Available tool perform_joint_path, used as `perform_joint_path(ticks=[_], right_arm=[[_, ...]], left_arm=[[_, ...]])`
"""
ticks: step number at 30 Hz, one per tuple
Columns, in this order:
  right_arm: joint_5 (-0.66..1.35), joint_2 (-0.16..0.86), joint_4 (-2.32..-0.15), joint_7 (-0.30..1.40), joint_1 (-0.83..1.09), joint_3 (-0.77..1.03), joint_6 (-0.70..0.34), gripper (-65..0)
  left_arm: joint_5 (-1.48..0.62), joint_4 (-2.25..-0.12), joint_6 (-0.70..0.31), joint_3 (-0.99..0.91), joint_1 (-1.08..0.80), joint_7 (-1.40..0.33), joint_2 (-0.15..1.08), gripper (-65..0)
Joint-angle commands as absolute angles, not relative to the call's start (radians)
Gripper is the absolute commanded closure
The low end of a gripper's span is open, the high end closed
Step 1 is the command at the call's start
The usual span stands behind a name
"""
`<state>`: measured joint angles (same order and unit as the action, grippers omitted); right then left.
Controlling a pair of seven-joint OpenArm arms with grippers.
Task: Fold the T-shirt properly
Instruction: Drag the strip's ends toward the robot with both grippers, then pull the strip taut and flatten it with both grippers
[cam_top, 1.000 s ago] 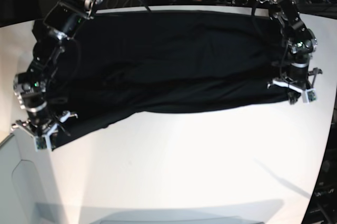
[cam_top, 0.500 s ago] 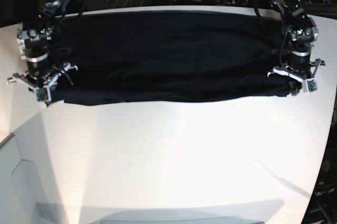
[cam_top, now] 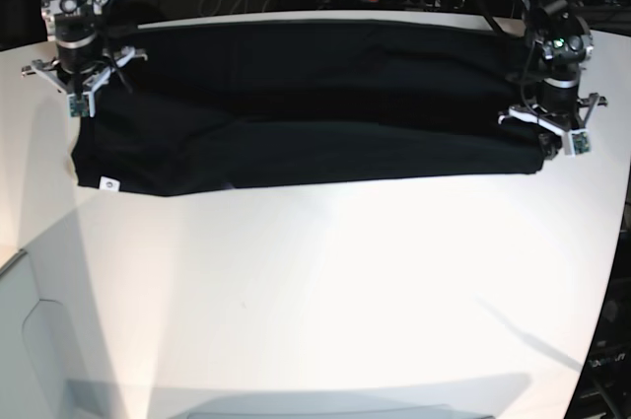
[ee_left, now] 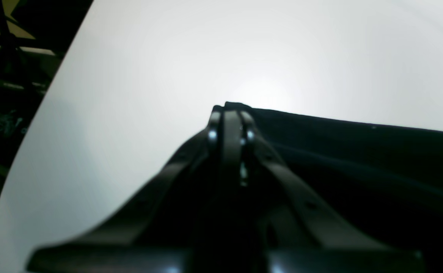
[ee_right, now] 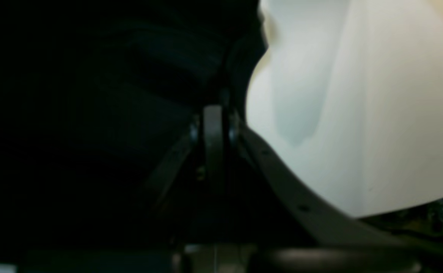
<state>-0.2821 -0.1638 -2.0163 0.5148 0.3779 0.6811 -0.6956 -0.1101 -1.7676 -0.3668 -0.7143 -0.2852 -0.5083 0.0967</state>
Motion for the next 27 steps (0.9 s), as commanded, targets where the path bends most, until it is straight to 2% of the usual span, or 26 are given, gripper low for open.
perform_joint_path(ticks=[1, 15, 20, 27], right_arm=[[-0.277, -0.157, -2.038, 0.496, 0.389, 0.684, -0.698, 0.0], [-0.222, -0.157, -2.045, 0.496, 0.503, 0.688, -0.698, 0.0], [-0.22, -0.157, -2.046, 0.479, 0.515, 0.722, -0.698, 0.0], [-0.22, -0.157, -2.046, 0.311, 0.61, 0.716, -0.698, 0.0]], left_arm=[[-0.117, -1.788, -0.364, -0.72, -0.285, -0.481, 0.108, 0.0], [-0.117, -1.788, -0.367, -0.762, -0.283, -0.481, 0.117, 0.0], [-0.116, -1.788, -0.506, -0.811, -0.283, -0.486, 0.11, 0.0], [-0.105, -1.774, -0.538, -0.825, -0.302, -0.484, 0.09, 0.0]])
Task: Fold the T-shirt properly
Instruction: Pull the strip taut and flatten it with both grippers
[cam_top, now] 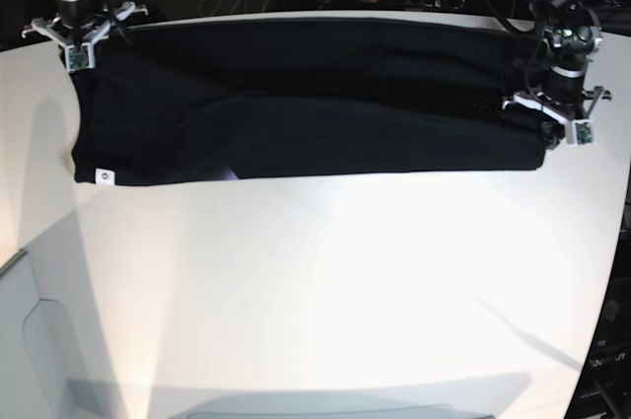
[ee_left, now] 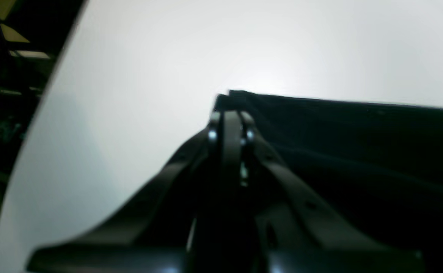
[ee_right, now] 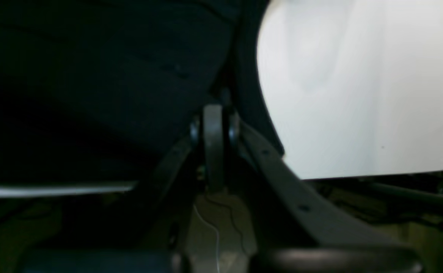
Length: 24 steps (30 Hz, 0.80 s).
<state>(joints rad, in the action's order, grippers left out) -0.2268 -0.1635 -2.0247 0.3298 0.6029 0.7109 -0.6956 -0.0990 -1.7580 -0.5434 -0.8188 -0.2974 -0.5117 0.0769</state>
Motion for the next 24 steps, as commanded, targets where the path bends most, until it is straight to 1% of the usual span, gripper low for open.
perform_joint_path(ticks=[1, 11, 15, 21, 24], right_arm=[[-0.22, -0.157, -2.046, 0.295, 0.621, 0.716, -0.698, 0.0], [-0.206, -0.157, -2.045, 0.168, 0.696, 0.714, -0.698, 0.0], [-0.108, -0.157, -2.045, 0.145, 0.705, 0.725, -0.698, 0.0], [0.156, -0.157, -2.045, 0.143, 0.705, 0.839, -0.698, 0.0], [0.194, -0.157, -2.045, 0.148, 0.705, 0.857, -0.698, 0.0]], left_arm=[[-0.113, -1.774, -0.538, -0.822, -0.311, -0.483, 0.09, 0.0], [-0.113, -1.774, -0.538, -0.822, -0.311, -0.483, 0.09, 0.0], [-0.113, -1.774, -0.538, -0.823, -0.311, -0.481, 0.093, 0.0], [-0.114, -1.776, -0.538, -0.852, -0.309, -0.481, 0.093, 0.0], [-0.114, -1.774, -0.538, -0.854, -0.311, -0.481, 0.09, 0.0]])
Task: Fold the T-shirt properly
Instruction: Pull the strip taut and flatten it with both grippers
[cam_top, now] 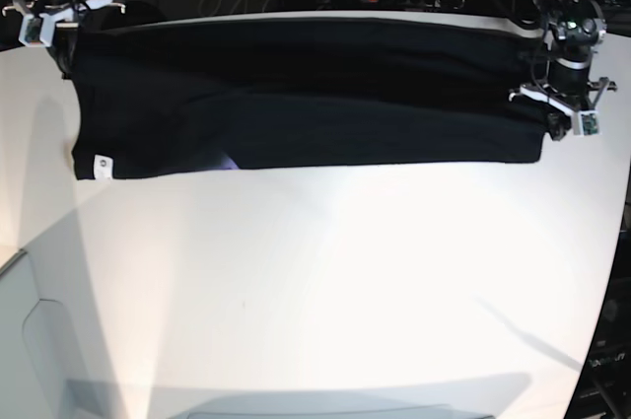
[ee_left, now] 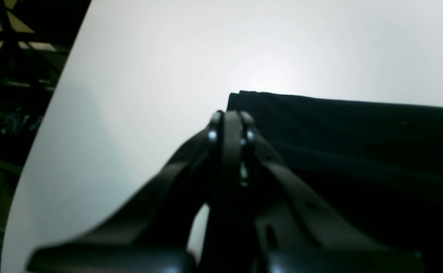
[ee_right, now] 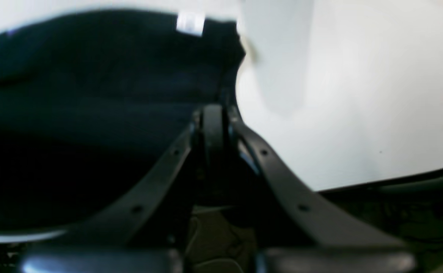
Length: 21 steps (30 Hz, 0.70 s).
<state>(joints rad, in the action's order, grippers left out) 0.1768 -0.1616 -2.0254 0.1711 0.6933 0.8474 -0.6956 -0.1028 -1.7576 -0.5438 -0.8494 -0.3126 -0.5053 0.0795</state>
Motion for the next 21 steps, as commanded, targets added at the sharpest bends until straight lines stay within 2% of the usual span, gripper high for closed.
perform_joint_path(ticks=[1, 9, 18, 21], right_arm=[[0.194, -0.157, -2.045, 0.148, 0.705, 0.855, -0.698, 0.0], [0.193, -0.157, -2.04, 0.15, 0.7, 0.849, -0.698, 0.0], [0.189, -0.157, -2.009, 0.151, 0.596, 0.808, -0.698, 0.0], [0.125, -0.157, -1.971, 0.151, 0.532, 0.808, -0.698, 0.0]], left_arm=[[-0.114, -1.774, -0.539, -0.855, -0.314, -0.481, 0.09, 0.0], [-0.114, -1.741, -0.539, -0.86, -0.32, -0.481, 0.09, 0.0], [-0.114, -1.675, -0.539, -0.858, -0.318, -0.481, 0.09, 0.0], [-0.114, -1.675, -0.539, -0.857, -0.317, -0.481, 0.09, 0.0]])
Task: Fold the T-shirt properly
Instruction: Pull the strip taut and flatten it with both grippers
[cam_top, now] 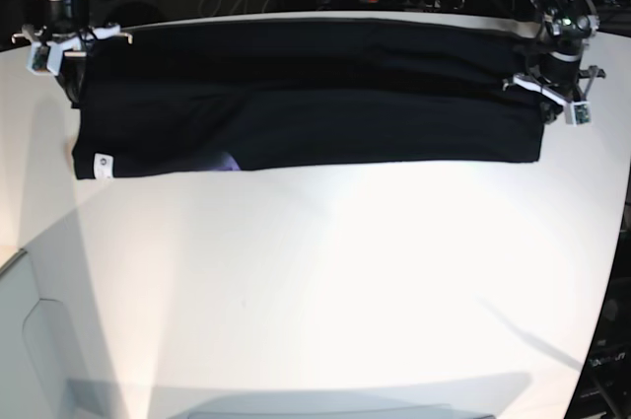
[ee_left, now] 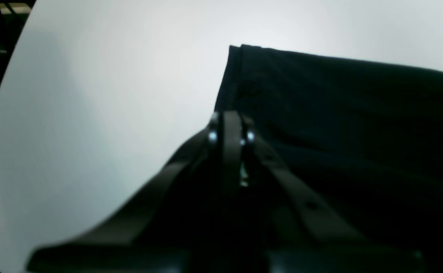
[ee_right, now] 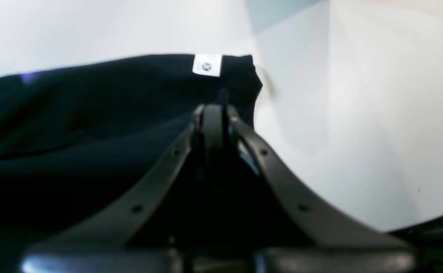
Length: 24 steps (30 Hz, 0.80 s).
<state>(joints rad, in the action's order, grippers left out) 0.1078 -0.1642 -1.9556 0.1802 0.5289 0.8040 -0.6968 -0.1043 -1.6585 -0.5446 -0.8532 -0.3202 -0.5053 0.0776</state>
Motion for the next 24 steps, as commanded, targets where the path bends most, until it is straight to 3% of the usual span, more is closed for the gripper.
perform_joint_path(ticks=[1, 5, 16, 24], right_arm=[[0.09, -0.157, -1.956, 0.151, 0.507, 0.808, -0.698, 0.0], [-0.01, -0.157, -1.903, 0.151, 0.424, 0.816, -0.698, 0.0], [-0.007, -0.157, -1.922, 0.153, 0.414, 0.817, -0.698, 0.0], [0.111, -0.157, -1.952, 0.153, 0.427, 0.898, -0.698, 0.0]], left_arm=[[-0.114, -1.675, -0.539, -0.857, -0.317, -0.481, 0.09, 0.0], [-0.114, -1.675, -0.539, -0.858, -0.314, -0.481, 0.091, 0.0], [-0.114, -1.664, -0.539, -0.858, -0.317, -0.481, 0.09, 0.0], [-0.11, -1.604, -0.539, -0.858, -0.311, -0.479, 0.097, 0.0]])
